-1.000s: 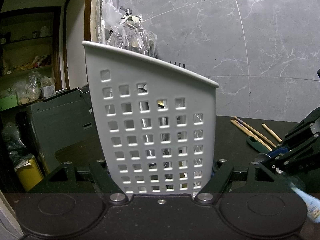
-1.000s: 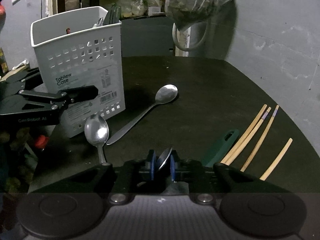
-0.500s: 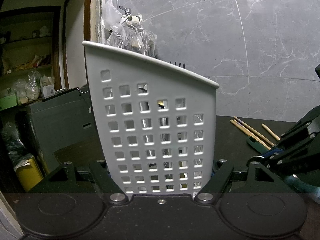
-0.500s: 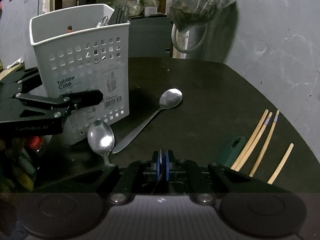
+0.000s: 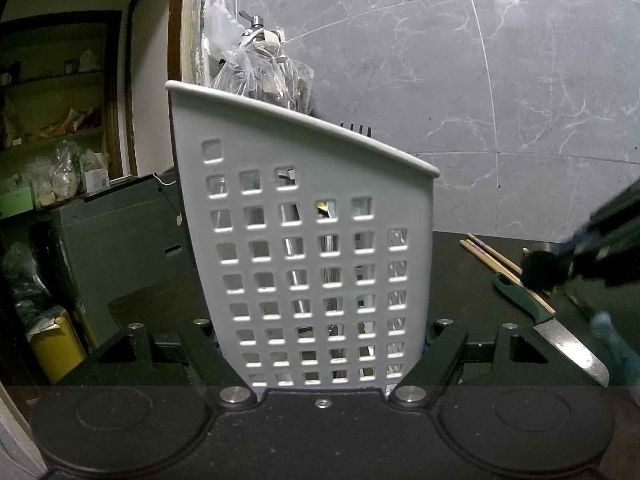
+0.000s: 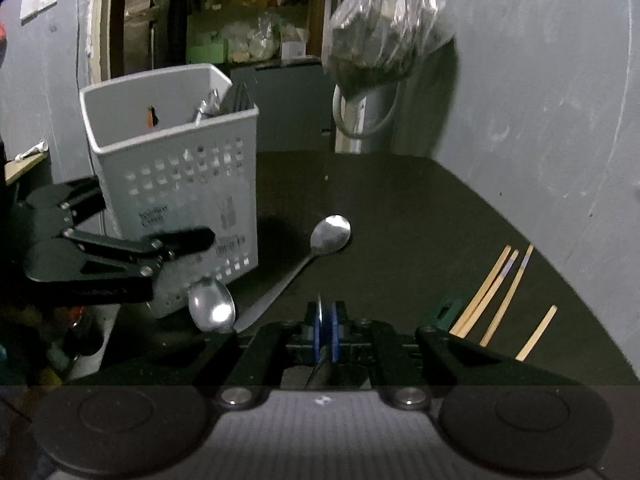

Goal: Organize utensils
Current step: 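Carry the blue-handled spoon over the caddy and open the right gripper, then move the right gripper back down toward the silver spoons, then close the right gripper on a silver spoon's handle, then lift the silver spoon with the right gripper and release it into the caddy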

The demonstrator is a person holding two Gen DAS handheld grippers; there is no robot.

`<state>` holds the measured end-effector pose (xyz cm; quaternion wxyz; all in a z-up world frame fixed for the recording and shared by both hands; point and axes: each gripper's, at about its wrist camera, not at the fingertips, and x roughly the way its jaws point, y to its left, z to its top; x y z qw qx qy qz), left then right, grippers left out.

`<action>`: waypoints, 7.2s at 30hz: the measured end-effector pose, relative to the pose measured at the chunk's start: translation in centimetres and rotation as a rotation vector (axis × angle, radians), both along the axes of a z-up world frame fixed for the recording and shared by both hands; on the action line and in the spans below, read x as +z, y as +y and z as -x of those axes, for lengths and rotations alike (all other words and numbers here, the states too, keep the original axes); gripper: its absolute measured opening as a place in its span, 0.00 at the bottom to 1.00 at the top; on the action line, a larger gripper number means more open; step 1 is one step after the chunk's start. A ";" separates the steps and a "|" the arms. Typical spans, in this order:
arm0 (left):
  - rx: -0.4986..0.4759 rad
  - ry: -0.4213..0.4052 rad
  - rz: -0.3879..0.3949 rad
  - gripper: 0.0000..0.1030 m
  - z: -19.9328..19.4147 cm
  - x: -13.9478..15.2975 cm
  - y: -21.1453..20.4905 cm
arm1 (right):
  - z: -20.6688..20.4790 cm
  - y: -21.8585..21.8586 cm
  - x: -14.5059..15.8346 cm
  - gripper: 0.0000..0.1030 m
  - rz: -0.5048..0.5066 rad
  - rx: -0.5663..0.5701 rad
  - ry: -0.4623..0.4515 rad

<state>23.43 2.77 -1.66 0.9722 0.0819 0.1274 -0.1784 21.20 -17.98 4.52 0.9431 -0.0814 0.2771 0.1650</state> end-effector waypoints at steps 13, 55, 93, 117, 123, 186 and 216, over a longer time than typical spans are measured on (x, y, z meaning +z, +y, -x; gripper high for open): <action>-0.002 0.000 0.002 0.75 0.0 0.1 0.1 | 3.1 0.1 9.3 0.06 -0.134 0.055 -0.406; -0.008 -0.009 0.005 0.75 0.2 -0.1 0.2 | -3.8 8.9 4.2 0.07 -0.169 0.157 -0.563; -0.010 -0.009 0.005 0.75 0.0 -0.1 0.3 | -2.6 -0.6 0.8 0.98 -0.017 0.054 -0.247; -0.009 -0.009 0.004 0.75 0.0 -0.1 0.3 | 2.0 1.3 -4.2 0.99 0.302 0.105 -0.128; -0.009 -0.009 0.003 0.75 0.0 -0.1 0.3 | 4.9 2.0 -3.8 0.99 0.287 0.183 -0.076; -0.014 -0.011 -0.007 0.75 0.2 -0.2 0.1 | -3.0 -1.9 -2.4 0.04 -0.168 0.207 0.199; -0.015 -0.010 -0.009 0.75 0.2 -0.2 0.1 | -0.6 0.8 10.2 0.04 -0.412 0.214 -0.564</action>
